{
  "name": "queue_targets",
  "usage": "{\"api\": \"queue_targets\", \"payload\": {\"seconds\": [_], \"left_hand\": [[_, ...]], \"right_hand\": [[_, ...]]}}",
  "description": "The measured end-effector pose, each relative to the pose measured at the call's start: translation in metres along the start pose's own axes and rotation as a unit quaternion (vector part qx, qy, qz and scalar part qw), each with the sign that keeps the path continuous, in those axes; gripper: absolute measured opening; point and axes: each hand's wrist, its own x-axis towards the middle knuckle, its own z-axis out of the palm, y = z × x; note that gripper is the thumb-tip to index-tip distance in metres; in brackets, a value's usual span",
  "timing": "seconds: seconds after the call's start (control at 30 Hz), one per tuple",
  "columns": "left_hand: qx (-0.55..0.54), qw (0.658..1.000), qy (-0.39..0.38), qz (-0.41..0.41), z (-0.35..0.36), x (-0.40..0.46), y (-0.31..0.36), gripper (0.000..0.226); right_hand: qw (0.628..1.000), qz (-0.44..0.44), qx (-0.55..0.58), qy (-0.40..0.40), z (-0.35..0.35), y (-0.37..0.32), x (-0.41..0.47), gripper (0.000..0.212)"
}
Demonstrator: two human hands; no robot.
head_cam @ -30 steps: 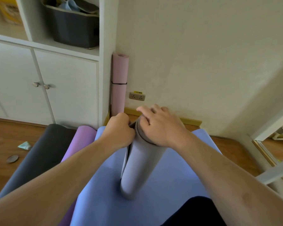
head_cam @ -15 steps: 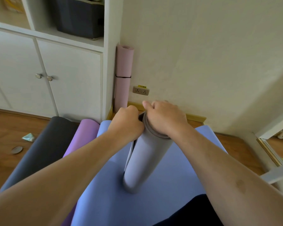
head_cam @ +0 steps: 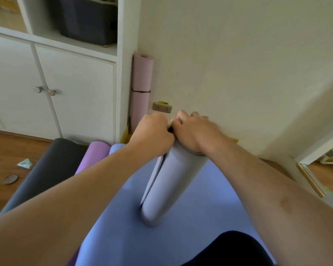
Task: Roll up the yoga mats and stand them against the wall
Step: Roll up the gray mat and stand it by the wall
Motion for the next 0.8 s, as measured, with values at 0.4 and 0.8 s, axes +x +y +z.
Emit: {"api": "queue_targets", "payload": {"seconds": [0.4,0.8], "left_hand": [[0.051,0.996,-0.063,0.025,0.02,-0.021,-0.02,0.027],[0.137,0.989,-0.013,0.045,0.035,-0.041,-0.002,0.073]], "right_hand": [[0.999,-0.032,-0.026,0.019,0.032,-0.005,0.014,0.034],[0.999,-0.044,0.011,-0.024,0.005,0.018,0.014,0.05]]}}
